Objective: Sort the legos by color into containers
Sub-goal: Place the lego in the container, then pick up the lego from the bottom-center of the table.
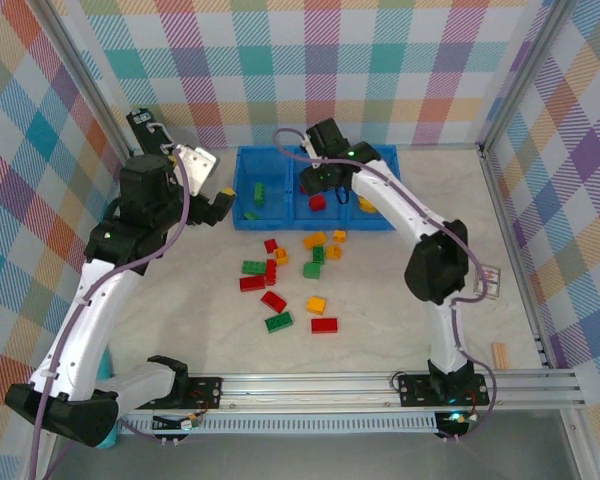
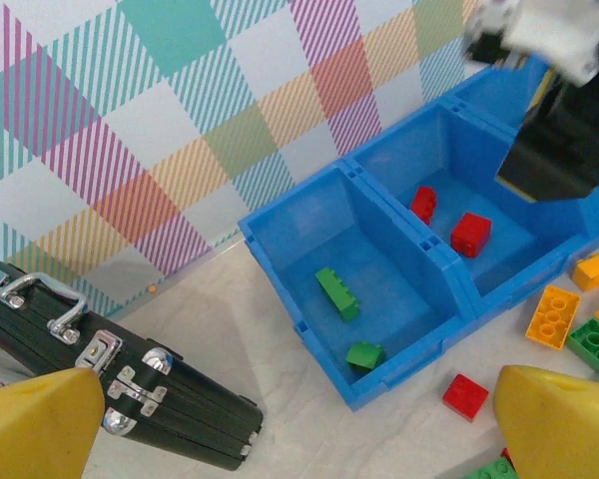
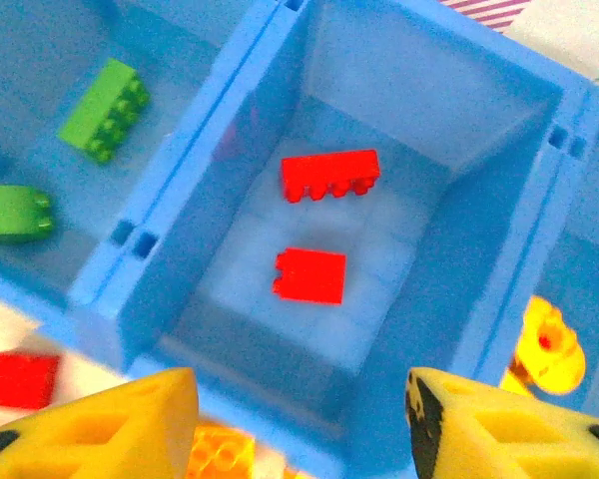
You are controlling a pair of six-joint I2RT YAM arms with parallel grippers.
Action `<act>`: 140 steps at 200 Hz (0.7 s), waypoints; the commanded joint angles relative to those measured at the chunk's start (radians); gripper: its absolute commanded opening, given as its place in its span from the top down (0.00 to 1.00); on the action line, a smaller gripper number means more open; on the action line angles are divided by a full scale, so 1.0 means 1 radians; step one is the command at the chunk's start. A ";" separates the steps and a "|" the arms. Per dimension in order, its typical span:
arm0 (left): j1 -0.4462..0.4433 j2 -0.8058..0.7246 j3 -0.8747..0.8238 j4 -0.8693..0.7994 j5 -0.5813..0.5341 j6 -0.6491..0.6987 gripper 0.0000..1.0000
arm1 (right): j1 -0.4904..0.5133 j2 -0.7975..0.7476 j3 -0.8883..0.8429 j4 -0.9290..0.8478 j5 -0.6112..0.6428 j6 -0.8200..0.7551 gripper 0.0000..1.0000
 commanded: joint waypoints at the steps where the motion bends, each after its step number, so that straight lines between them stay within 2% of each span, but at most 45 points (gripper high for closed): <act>1: -0.001 -0.057 -0.035 0.045 0.018 -0.008 0.00 | 0.003 -0.113 -0.119 -0.082 -0.156 0.092 0.45; 19: -0.001 -0.079 -0.050 0.033 0.025 -0.005 0.00 | 0.014 -0.253 -0.340 -0.017 -0.416 -0.070 0.40; 42: -0.001 -0.112 -0.086 0.043 0.035 -0.006 0.00 | 0.045 -0.433 -0.603 0.032 -0.615 -0.327 0.41; 61: -0.001 -0.140 -0.120 0.061 0.059 -0.023 0.00 | 0.087 -0.561 -0.776 0.054 -0.599 -0.510 0.38; 86: -0.001 -0.182 -0.171 0.091 0.071 -0.030 0.00 | 0.122 -0.671 -0.899 0.031 -0.603 -0.684 0.38; 140: -0.001 -0.213 -0.204 0.108 0.069 -0.030 0.00 | 0.218 -0.718 -1.129 0.105 -0.515 -0.814 0.36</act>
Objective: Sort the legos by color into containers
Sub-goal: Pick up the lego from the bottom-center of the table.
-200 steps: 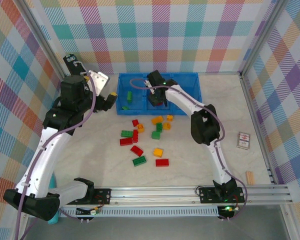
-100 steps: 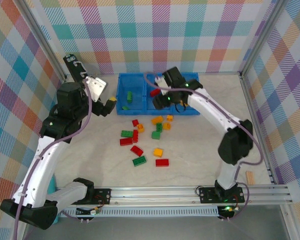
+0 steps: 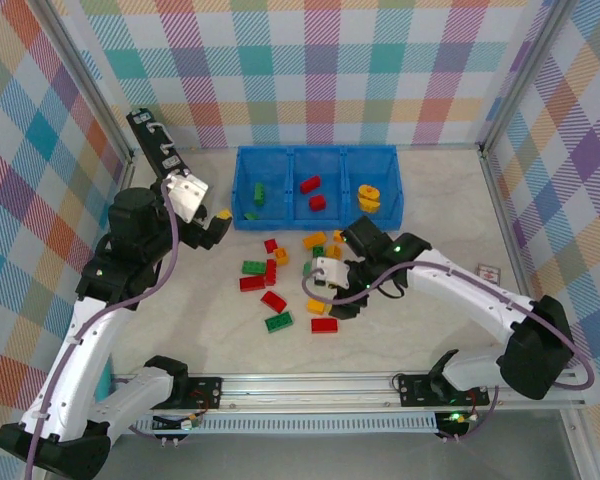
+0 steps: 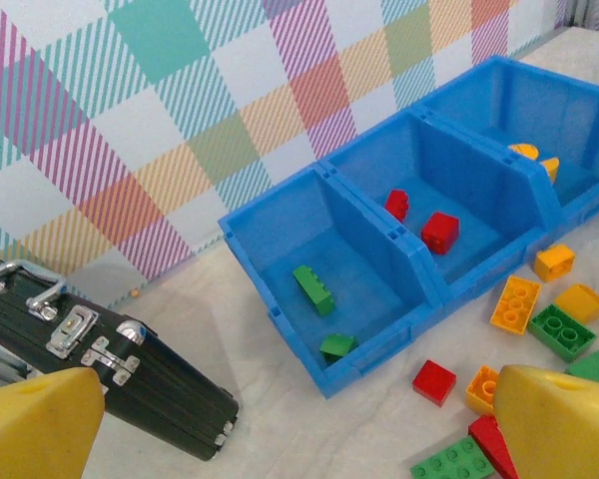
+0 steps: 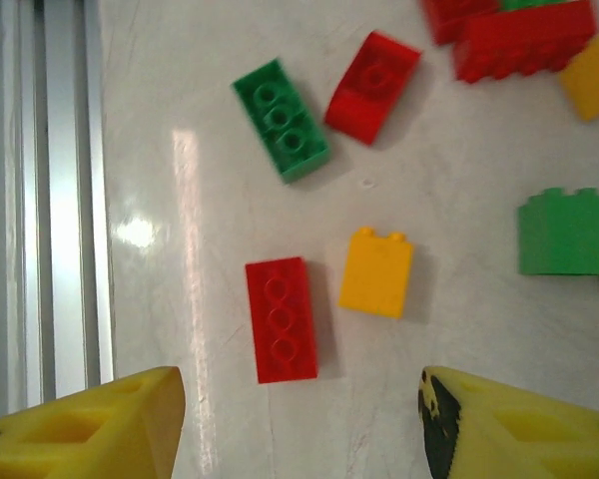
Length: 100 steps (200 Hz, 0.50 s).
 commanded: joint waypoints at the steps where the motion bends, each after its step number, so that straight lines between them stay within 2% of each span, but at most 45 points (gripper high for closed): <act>1: -0.001 -0.019 -0.008 0.039 0.023 -0.016 0.00 | 0.035 0.011 -0.090 0.058 0.022 -0.115 0.36; 32: -0.002 -0.009 0.001 0.016 0.017 -0.016 0.00 | 0.070 0.035 -0.185 0.190 0.056 -0.095 0.36; 100: -0.001 0.019 -0.008 0.007 -0.009 -0.008 0.00 | 0.109 0.179 -0.208 0.319 0.144 -0.057 0.37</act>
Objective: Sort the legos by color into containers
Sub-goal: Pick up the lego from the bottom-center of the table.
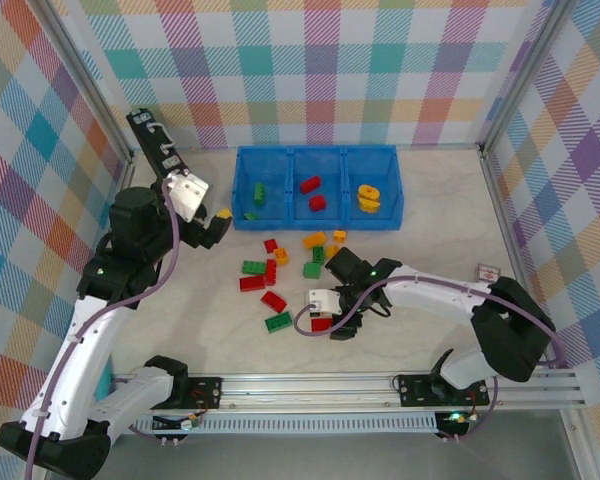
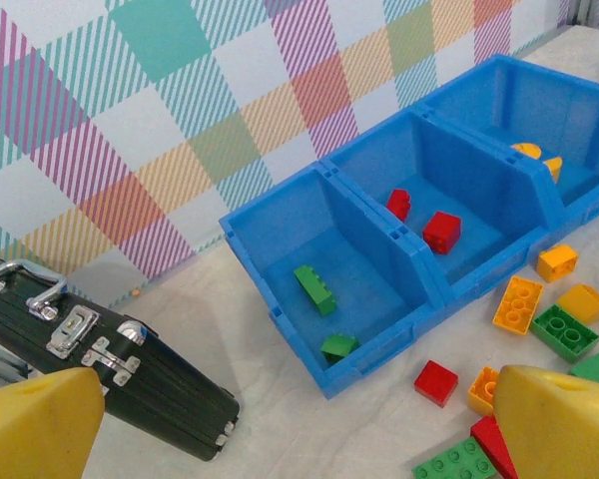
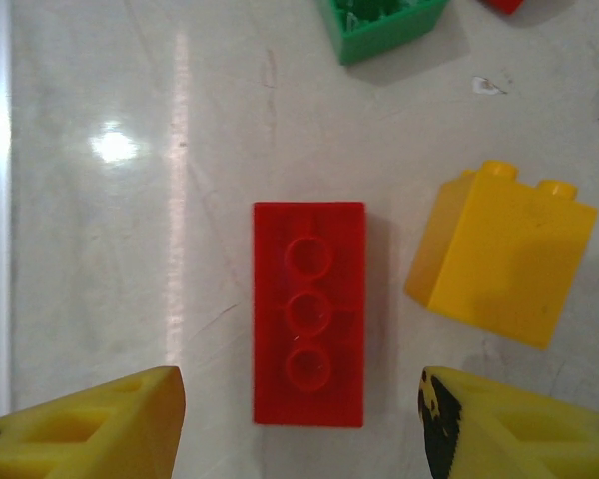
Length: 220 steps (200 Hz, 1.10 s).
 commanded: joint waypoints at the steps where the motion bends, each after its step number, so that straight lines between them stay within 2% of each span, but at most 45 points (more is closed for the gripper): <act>1: -0.001 0.010 -0.007 0.008 -0.005 -0.008 0.00 | 0.020 0.047 -0.013 0.071 0.031 -0.001 0.37; 50: -0.002 0.041 -0.002 0.023 -0.054 -0.014 0.00 | 0.041 0.104 -0.014 0.103 0.060 -0.012 0.40; 85: -0.001 0.097 0.024 0.026 -0.093 -0.061 0.00 | 0.053 0.111 -0.021 0.087 0.069 -0.018 0.47; 130: -0.001 0.141 0.039 0.051 -0.067 -0.102 0.00 | 0.070 0.101 -0.044 0.093 0.092 -0.021 0.54; 143: -0.001 0.145 0.038 0.062 -0.066 -0.104 0.00 | 0.072 0.095 -0.052 0.099 0.093 -0.023 0.59; 162: -0.002 0.162 0.044 0.063 -0.078 -0.111 0.00 | 0.076 0.075 -0.067 0.109 0.099 -0.021 0.65; 220: -0.001 0.212 0.047 0.078 -0.053 -0.162 0.00 | 0.048 -0.082 -0.072 0.089 0.199 -0.042 0.73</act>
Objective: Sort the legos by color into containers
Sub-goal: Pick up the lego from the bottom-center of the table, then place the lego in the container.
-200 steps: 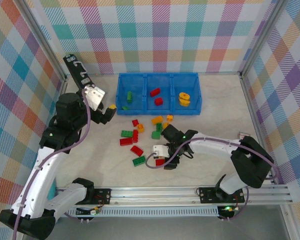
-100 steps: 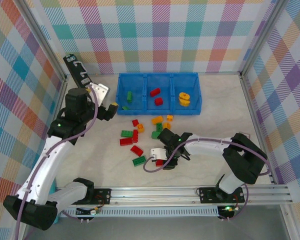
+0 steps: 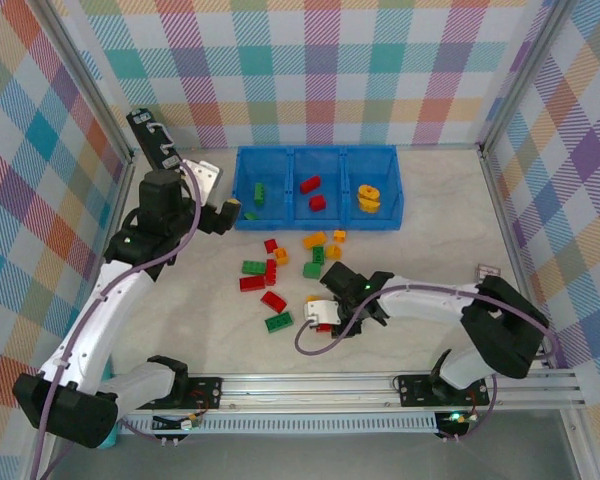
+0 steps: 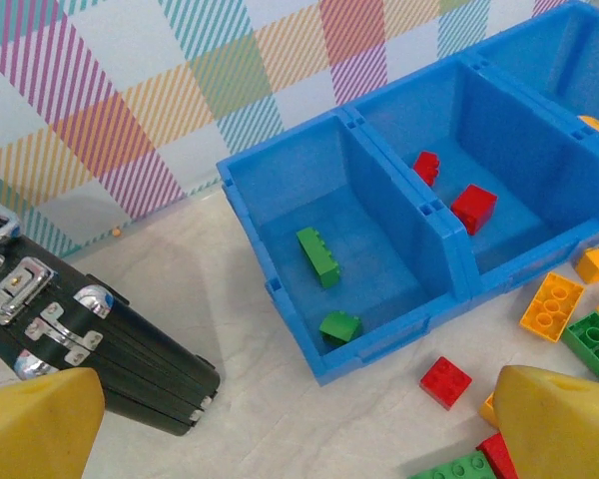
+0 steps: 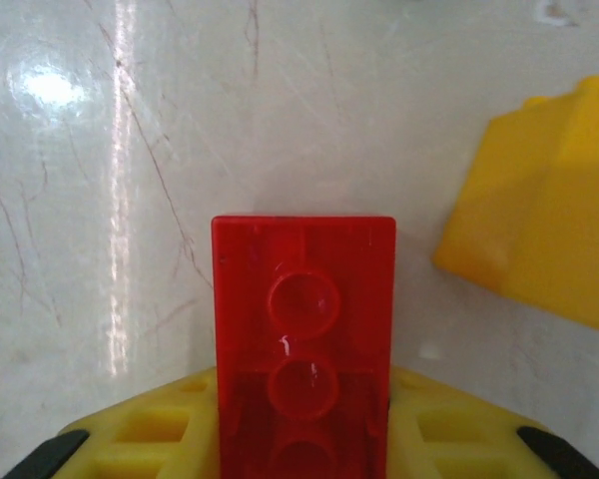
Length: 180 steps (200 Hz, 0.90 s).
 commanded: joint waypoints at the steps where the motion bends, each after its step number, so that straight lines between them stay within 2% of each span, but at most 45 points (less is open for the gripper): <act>1: -0.001 0.020 0.034 0.021 0.022 -0.042 0.00 | -0.022 -0.082 0.012 -0.014 0.041 -0.022 0.73; 40: -0.001 0.029 0.017 0.008 0.066 -0.099 0.00 | -0.138 -0.179 0.086 0.014 0.031 -0.018 0.74; 68: -0.003 0.032 -0.023 -0.003 0.127 -0.160 0.00 | -0.244 -0.144 0.163 0.103 0.009 -0.033 0.74; 90: -0.021 0.032 -0.060 -0.012 0.159 -0.200 0.00 | -0.304 -0.046 0.251 0.182 0.002 -0.062 0.74; 118: -0.059 0.020 -0.103 -0.039 0.134 -0.256 0.00 | -0.360 0.110 0.406 0.257 -0.017 -0.071 0.74; 160: -0.069 -0.010 -0.225 -0.014 0.109 -0.524 0.00 | -0.391 0.389 0.700 0.271 0.012 -0.042 0.75; 180: -0.088 0.009 -0.264 -0.007 0.081 -0.587 0.00 | -0.396 0.507 0.802 0.271 0.044 -0.034 0.76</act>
